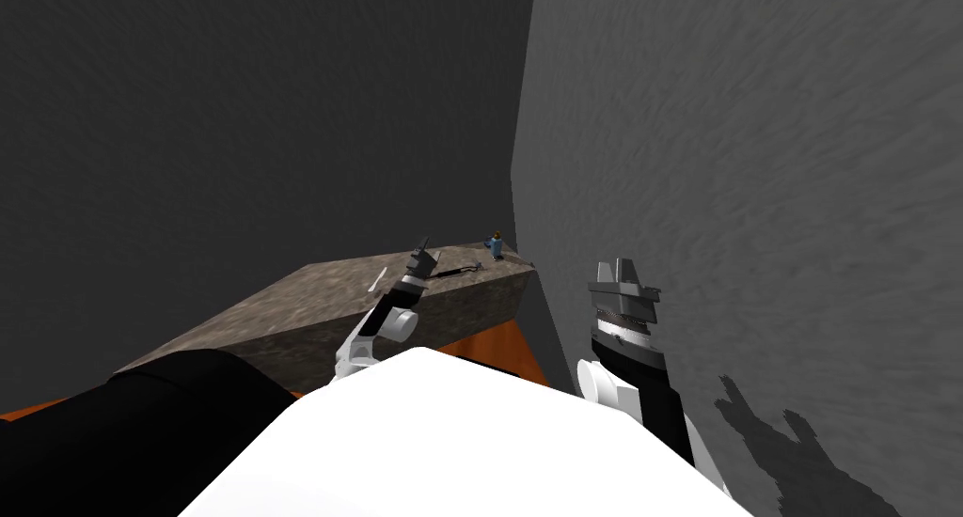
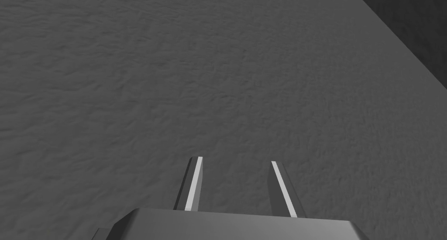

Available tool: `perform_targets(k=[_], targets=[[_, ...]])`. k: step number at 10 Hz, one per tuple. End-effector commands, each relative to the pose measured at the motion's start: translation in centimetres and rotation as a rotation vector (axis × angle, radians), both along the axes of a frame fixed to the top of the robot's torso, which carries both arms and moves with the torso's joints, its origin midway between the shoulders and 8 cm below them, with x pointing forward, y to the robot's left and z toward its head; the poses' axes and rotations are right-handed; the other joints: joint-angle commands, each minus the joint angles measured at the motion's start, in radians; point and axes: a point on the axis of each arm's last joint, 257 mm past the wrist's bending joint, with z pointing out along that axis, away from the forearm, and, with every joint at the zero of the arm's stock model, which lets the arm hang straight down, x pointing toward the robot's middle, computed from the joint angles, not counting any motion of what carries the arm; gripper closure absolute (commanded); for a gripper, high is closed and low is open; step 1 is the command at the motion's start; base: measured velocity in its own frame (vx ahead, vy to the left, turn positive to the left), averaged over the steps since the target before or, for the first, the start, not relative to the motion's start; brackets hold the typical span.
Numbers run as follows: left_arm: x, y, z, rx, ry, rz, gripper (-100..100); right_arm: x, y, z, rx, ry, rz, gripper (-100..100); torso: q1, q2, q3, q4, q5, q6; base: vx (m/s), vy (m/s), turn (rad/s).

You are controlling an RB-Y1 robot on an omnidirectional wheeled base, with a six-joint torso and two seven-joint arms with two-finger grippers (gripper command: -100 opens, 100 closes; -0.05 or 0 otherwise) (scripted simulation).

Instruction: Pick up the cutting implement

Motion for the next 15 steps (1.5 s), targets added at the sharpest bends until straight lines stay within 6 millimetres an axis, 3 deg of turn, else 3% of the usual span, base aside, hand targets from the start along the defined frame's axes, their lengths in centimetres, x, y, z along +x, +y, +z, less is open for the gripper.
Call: perform_targets(k=[1,10,15], targets=[[0.9,0.3,-0.6,-0.022,0.042,-0.026,-100,0.0,0.0,0.0,0.000,0.000,0.000,0,0.000,0.000,0.000,0.000,0.000,0.000,0.003,-0.022,-0.037],[4.6,1.8,-3.6,-0.113,0.250,-0.089,-100,0.0,0.0,0.0,0.000,0.000,0.000,0,0.000,0.000,0.000,0.000,0.000,0.000,0.004,-0.016,-0.032],[5.6,2.5,-5.5,-0.140,0.348,-0.089,-100,0.0,0.0,0.0,0.000,0.000,0.000,0,0.000,0.000,0.000,0.000,0.000,0.000,0.004,-0.011,-0.018]])
